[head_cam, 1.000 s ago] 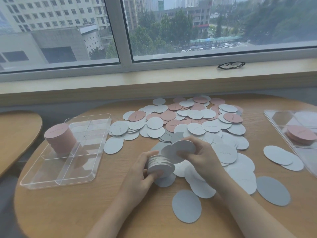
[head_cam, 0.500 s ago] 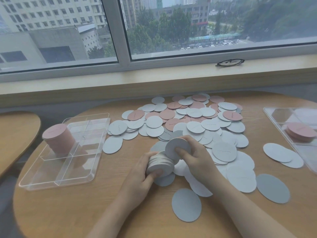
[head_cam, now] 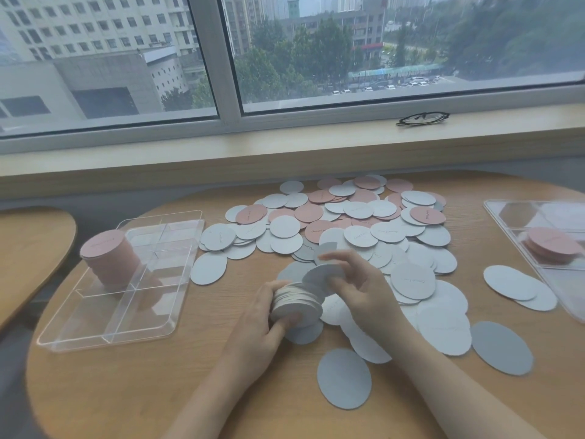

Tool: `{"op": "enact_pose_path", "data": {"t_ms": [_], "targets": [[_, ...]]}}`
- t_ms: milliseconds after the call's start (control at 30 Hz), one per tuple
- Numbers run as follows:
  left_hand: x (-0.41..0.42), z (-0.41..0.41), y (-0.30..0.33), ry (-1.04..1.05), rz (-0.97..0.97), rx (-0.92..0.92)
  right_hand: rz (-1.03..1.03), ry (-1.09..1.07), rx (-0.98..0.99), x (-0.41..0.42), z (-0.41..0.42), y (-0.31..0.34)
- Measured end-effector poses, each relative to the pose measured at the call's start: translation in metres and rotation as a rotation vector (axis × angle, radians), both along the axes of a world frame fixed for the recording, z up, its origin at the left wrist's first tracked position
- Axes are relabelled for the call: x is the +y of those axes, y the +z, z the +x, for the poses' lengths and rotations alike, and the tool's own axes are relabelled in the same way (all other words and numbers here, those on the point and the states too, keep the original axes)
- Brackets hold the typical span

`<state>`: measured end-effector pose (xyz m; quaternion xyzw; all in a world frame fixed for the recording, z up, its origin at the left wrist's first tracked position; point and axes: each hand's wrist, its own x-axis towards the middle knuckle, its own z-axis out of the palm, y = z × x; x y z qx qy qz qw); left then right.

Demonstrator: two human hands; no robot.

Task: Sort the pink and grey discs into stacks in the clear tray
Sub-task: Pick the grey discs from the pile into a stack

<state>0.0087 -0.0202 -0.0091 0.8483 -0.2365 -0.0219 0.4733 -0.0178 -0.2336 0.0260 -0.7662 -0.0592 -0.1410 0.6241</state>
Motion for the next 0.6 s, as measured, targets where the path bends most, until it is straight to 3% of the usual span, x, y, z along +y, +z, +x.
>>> {"op": "enact_pose_path", "data": {"t_ms": [133,300,367,500,600], "targets": [[-0.004,-0.001,0.001,0.026,0.067,-0.060,-0.229,0.134,0.004,0.008,-0.002,-0.003],[-0.007,-0.004,0.002,-0.032,0.141,-0.084,-0.728,0.222,-0.096,0.019,0.002,-0.019],[-0.008,-0.004,0.002,-0.042,0.141,-0.101,-0.762,0.212,-0.116,0.018,0.003,-0.021],[-0.005,-0.004,0.001,-0.026,0.132,-0.096,-0.570,0.153,-0.094,0.003,0.005,-0.014],[-0.002,-0.004,0.004,0.003,0.130,-0.073,-0.753,-0.032,-0.079,-0.029,0.010,-0.008]]}}
